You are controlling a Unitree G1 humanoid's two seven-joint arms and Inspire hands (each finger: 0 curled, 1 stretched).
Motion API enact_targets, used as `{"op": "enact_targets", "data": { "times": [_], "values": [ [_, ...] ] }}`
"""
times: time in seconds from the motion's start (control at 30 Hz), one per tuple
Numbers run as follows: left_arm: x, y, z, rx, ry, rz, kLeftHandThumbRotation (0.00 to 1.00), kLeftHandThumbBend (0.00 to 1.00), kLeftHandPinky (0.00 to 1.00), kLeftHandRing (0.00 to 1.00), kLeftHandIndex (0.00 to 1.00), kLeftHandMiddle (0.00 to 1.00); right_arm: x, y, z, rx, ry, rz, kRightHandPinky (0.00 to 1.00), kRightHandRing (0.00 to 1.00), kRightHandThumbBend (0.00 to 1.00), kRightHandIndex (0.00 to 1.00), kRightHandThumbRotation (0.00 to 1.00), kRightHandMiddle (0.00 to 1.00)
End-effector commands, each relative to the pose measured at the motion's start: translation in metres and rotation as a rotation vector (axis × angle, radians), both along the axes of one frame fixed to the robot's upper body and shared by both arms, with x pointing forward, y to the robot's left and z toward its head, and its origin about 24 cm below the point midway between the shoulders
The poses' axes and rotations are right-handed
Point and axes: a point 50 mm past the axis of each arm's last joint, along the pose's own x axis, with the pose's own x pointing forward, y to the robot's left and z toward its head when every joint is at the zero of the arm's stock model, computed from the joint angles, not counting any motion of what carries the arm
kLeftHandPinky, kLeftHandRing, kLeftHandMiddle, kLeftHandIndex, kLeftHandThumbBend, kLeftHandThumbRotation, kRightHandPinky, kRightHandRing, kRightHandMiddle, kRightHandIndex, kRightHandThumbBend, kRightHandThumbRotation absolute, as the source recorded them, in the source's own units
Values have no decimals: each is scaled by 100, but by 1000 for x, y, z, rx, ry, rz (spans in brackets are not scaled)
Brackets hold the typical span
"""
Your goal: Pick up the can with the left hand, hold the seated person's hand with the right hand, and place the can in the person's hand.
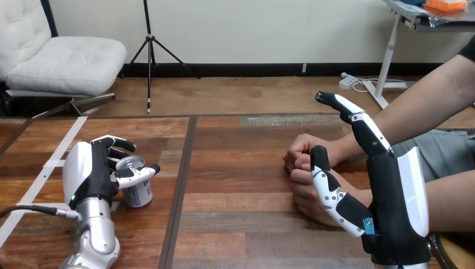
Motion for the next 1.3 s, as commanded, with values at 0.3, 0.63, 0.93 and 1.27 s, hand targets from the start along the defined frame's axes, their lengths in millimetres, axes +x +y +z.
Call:
{"op": "enact_targets", "data": {
  "times": [0.3,0.63,0.93,1.27],
  "values": [
    [14,-10,24,-194,-169,-37,0,73,43,43,51,48,6,2,16,18,-88,18,84,85,21,81,0,84],
    [14,-14,31,-246,-250,-79,0,77,41,42,50,47,6,2,17,18,-89,21,83,84,20,81,0,83],
    [14,-17,37,-268,-300,-109,0,79,40,41,51,48,6,2,17,17,-87,20,83,85,21,82,0,84],
    [13,-20,43,-278,-351,-148,0,79,40,41,53,48,6,2,17,18,-87,21,83,85,21,82,0,84]
  ]
}}
